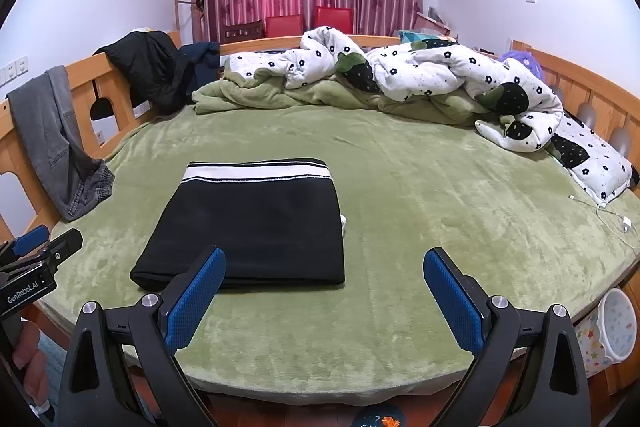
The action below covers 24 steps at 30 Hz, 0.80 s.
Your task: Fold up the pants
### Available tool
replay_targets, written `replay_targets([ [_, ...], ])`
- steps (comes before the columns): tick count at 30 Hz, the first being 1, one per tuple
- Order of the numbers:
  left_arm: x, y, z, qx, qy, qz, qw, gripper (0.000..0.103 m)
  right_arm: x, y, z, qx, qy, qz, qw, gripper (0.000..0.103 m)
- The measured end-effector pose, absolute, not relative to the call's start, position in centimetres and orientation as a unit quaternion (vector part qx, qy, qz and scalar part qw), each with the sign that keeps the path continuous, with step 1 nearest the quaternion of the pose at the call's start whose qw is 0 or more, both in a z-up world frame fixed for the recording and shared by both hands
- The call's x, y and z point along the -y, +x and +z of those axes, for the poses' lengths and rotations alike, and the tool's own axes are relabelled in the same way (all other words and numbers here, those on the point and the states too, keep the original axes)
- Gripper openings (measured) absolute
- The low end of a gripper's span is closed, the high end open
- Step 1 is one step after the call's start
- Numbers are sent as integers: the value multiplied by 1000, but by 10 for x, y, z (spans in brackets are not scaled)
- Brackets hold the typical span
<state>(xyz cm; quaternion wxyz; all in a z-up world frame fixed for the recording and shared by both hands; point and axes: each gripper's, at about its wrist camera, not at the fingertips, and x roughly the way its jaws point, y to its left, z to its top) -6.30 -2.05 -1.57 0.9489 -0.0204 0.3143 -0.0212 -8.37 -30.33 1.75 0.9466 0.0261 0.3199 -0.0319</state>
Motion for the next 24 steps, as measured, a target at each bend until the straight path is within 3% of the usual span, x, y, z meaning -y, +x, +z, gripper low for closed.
replay_targets([
  [24,20,-66,-13,-312,-20,-25,949,87,302,-84,17,-320,25,-31,947,98],
])
